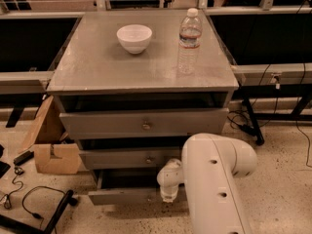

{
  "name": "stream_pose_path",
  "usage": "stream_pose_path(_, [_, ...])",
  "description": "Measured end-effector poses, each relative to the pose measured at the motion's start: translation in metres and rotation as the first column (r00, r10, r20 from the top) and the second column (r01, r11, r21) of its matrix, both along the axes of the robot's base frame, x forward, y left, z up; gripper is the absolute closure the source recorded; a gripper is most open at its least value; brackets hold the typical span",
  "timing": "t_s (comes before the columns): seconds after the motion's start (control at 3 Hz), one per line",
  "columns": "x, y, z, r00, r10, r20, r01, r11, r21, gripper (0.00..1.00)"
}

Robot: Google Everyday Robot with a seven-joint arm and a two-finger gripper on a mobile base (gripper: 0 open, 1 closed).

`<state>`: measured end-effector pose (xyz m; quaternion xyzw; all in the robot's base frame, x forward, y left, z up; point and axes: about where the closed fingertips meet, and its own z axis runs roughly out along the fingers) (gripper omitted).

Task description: Open bottom drawer

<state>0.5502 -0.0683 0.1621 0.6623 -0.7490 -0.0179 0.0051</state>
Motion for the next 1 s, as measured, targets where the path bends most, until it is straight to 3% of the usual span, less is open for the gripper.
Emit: stream_pose_path(1.0, [0.014,0.001,0.002,1.0,0.0,0.0,0.0,1.0,0.0,1.0])
